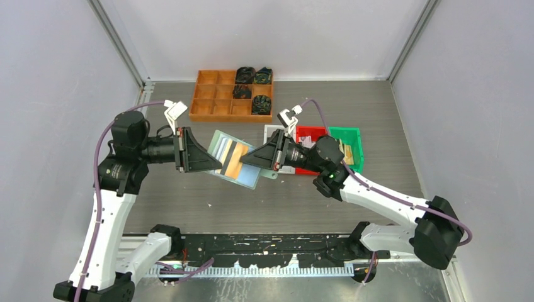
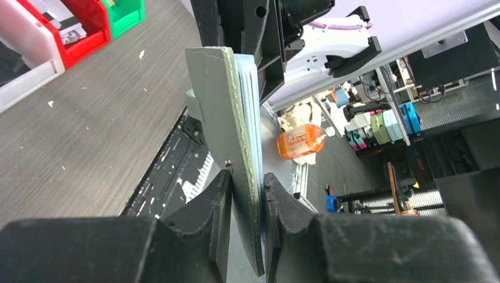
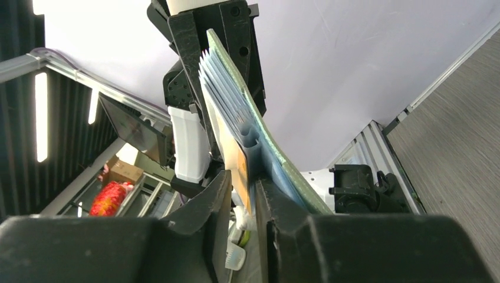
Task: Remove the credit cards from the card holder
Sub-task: Remove the credit card from the card holder.
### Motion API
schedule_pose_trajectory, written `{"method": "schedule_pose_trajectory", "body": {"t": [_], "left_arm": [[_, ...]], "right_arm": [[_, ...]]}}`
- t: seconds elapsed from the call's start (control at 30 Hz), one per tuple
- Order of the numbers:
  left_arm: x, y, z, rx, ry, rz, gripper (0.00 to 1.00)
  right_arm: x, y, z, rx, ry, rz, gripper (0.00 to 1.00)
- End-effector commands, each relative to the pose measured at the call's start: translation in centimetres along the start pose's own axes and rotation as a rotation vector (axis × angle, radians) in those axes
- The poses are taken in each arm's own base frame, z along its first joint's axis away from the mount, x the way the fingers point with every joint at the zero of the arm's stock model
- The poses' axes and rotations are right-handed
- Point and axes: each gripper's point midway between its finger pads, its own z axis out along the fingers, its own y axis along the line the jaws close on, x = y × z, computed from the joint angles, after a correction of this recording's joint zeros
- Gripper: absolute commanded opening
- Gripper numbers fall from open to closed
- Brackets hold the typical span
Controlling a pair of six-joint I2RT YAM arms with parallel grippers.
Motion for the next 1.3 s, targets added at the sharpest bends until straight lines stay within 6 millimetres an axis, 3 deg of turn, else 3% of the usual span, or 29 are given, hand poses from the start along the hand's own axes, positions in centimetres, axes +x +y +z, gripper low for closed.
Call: {"method": "schedule_pose_trajectory", "body": {"t": [0.0,0.03,0.1,0.43,0.63,0.77,0.83,0.9,1.03,1.17,1.27], "left_arm": [[-0.5,-3.7,-0.7,0.088,0.009,0.098,0.00],[-0.6,-3.8,-0.7,0.091,0.008,0.099,0.00],[-0.6,-3.9,-0.7,0.095,0.010,0.098,0.00],[-1.0,-4.1,-0.6,0.098,-0.001,0.101,0.00],[-1.2,-4.0,-0.6,0.090,-0.011,0.101,0.00],[-1.2,-4.0,-0.6,0.092,-0.015,0.094,0.00],[-1.2,-4.0,-0.6,0.094,-0.014,0.092,0.00],[-1.2,-3.9,-0.5,0.095,-0.012,0.087,0.00],[-1.1,-4.0,-0.6,0.098,-0.010,0.088,0.00],[-1.1,-3.8,-0.5,0.092,-0.013,0.085,0.01],[-1.1,-3.7,-0.5,0.092,-0.010,0.080,0.08]], "right_arm": [[-1.3,0.5,0.5,-0.051,-0.084,0.015,0.21],[-1.3,0.5,0.4,-0.058,-0.086,0.016,0.07],[-1.4,0.7,0.2,-0.068,-0.095,0.018,0.01],[-0.8,1.1,-1.6,-0.060,-0.120,0.006,0.01],[-1.0,1.1,-1.7,-0.066,-0.132,0.015,0.02],[-1.4,1.4,-1.0,-0.099,-0.135,0.044,0.20],[-1.6,1.6,-0.7,-0.118,-0.138,0.052,0.21],[-1.8,1.7,-0.5,-0.136,-0.143,0.057,0.19],[-1.6,1.9,-0.7,-0.164,-0.143,0.061,0.02],[-1.3,2.1,-1.3,-0.169,-0.146,0.053,0.01],[-0.9,2.0,-1.7,-0.157,-0.138,0.048,0.01]]}}
